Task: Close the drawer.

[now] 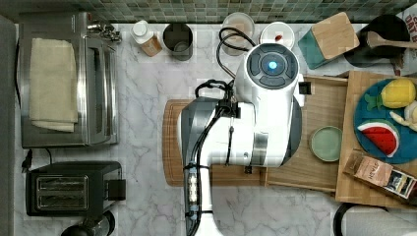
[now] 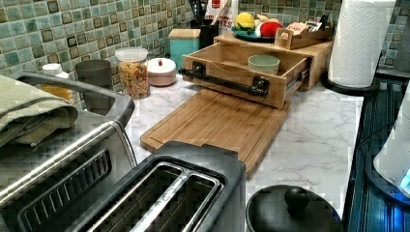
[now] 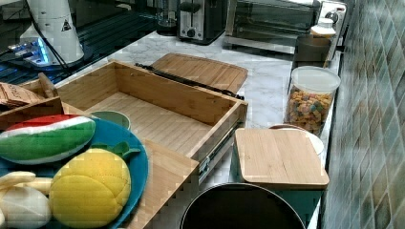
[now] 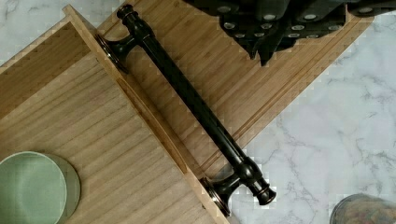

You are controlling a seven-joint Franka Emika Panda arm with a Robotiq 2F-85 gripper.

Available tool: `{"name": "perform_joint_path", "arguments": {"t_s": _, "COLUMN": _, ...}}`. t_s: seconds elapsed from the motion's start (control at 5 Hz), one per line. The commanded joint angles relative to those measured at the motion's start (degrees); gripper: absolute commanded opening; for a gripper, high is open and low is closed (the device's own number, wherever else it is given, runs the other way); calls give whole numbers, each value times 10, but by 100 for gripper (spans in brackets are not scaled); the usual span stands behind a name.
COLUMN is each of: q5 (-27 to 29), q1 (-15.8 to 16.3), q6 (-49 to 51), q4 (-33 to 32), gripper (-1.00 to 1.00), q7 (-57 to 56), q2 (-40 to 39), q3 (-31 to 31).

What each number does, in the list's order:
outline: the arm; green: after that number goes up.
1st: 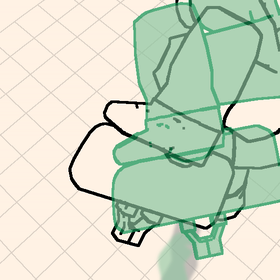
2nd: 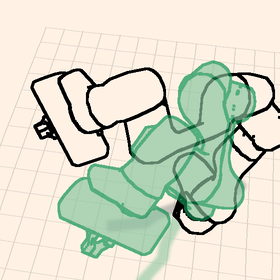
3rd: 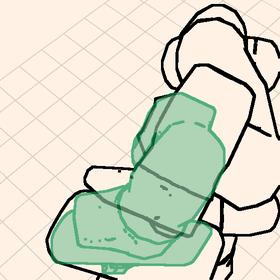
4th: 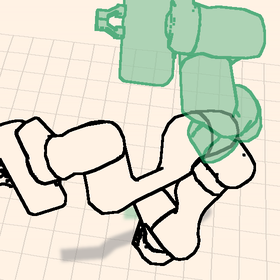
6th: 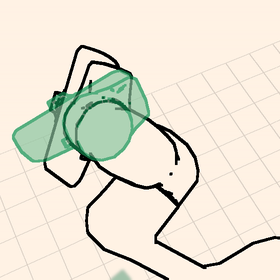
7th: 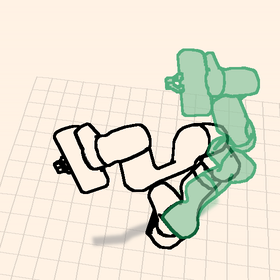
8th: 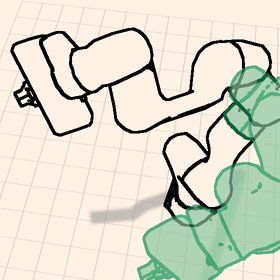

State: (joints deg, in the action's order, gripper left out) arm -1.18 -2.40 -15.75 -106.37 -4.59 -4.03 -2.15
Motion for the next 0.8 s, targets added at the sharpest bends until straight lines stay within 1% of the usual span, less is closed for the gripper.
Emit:
{"name": "perform_joint_path", "arguments": {"t_s": 0.2, "q5": 0, "q1": 0, "q6": 0, "q4": 0, "gripper": -100, "q7": 0, "q2": 0, "q3": 0}}
{"name": "perform_joint_path", "arguments": {"t_s": 0.4, "q5": 10, "q1": 10, "q6": 22, "q4": 28, "gripper": -100, "q7": -32, "q2": -24, "q3": 12}}
{"name": "perform_joint_path", "arguments": {"t_s": 0.6, "q5": 13, "q1": 22, "q6": -42, "q4": -20, "gripper": -100, "q7": -97, "q2": -3, "q3": 33}}
{"name": "perform_joint_path", "arguments": {"t_s": 0.8, "q5": 12, "q1": 34, "q6": -63, "q4": -28, "gripper": -100, "q7": -125, "q2": -1, "q3": 46}}
